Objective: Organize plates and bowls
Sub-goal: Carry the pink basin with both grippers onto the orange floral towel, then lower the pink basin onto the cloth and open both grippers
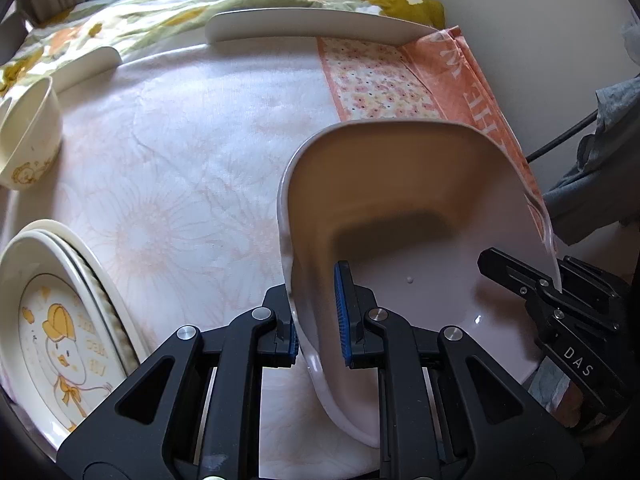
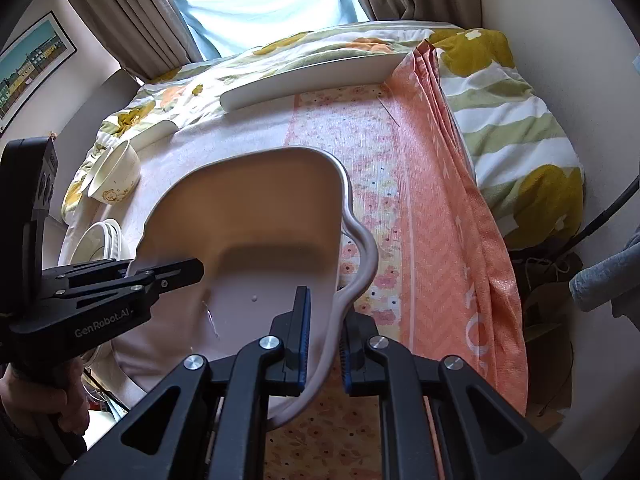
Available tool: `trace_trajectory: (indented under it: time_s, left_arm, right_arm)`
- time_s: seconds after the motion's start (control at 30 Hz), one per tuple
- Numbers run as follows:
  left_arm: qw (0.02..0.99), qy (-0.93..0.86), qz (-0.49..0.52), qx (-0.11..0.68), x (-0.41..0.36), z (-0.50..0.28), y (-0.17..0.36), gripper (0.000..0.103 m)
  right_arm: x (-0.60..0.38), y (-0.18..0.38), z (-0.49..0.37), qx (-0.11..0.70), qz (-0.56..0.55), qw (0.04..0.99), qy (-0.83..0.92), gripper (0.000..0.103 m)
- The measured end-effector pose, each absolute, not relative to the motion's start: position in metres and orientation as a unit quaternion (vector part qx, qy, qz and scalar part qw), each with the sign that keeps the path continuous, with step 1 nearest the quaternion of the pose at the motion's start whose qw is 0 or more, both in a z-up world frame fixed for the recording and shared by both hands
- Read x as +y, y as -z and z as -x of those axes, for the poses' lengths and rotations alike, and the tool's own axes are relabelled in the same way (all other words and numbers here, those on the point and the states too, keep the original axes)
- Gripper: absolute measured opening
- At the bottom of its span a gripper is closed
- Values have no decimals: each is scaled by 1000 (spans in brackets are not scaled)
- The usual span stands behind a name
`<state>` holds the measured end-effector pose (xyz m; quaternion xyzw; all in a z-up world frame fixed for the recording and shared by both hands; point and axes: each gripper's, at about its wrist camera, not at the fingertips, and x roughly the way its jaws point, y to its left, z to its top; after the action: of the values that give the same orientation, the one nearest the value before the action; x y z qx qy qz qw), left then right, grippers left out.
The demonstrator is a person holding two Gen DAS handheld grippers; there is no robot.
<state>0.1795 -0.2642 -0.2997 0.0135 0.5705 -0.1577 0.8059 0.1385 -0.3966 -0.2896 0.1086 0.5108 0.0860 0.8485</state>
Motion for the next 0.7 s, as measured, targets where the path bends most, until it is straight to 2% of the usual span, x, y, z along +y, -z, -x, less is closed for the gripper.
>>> trace_trajectory:
  time_s: [0.37,0.43,0.47,0.5,0.57,0.6,0.63,0.7]
  left_arm:
    - [803,144,-24,577,-267,-180,305,15]
    - [803,137,-25,579,-267,-181,305,32]
    - [804,133,-25,579,-267,-182,304,58]
    - [808,131,-23,573,-266,-182,302,81]
    - [821,131,-10,555,-263,-180,293,89]
    - [823,133,-6,552,-262,-180,290,90]
    - [824,132,-4,551,-262,-181,287,90]
    - [827,126,-3,548,-260,-181,280,90]
  right_arm:
    - [-398,295,-135,516,-104,845,-93,12]
    - [-398,295,-135,515,-103,846,-91,12]
    - [-398,294,-135,513,-102,847,-92,12]
    - [-397,293,-135,512,-97,849,-92,19]
    - [-396,291,-133,508,-82,853,-87,49]
    - [-396,290,-131,503,-79,856,-89,74]
    - [-397,289,-129,496,-80,860,-92,90]
    - [-400,285,-121,479,-80,869,-99,93]
